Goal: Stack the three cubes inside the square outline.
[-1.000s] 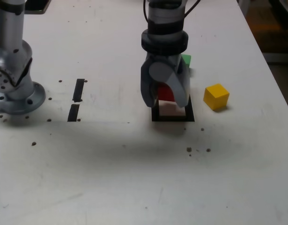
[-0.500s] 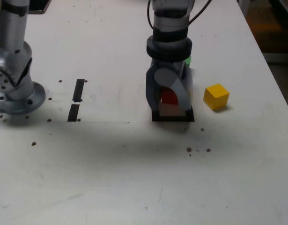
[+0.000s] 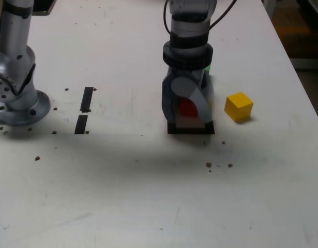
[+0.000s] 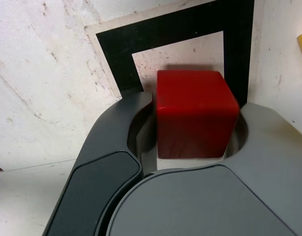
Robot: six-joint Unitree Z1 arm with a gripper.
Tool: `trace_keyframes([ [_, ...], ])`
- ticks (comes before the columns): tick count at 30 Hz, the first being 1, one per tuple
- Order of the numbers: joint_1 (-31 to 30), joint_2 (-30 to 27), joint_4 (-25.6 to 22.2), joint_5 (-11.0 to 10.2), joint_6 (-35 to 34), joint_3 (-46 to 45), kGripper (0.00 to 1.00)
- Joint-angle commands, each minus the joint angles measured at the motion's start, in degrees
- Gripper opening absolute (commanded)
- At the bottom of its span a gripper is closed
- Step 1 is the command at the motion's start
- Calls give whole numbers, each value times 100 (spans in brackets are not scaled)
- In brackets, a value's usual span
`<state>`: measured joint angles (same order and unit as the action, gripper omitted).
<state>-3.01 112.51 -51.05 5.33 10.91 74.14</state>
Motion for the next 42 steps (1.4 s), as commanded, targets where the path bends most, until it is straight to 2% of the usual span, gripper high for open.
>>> trace_keyframes([
  [1, 11, 19, 29, 16, 46, 28, 75],
  [5, 11, 32, 50, 48, 148, 18, 87],
  [12, 10, -48, -18, 61, 201, -19, 92],
  [22, 11, -793, -722, -453, -2, 174, 95],
  [27, -7, -962, -1189, -573, -90, 622, 99],
  [35, -160, -665, -1362, -511, -210, 1636, 100],
  [42, -207, -155, -1605, -493, -403, 2401, 100],
])
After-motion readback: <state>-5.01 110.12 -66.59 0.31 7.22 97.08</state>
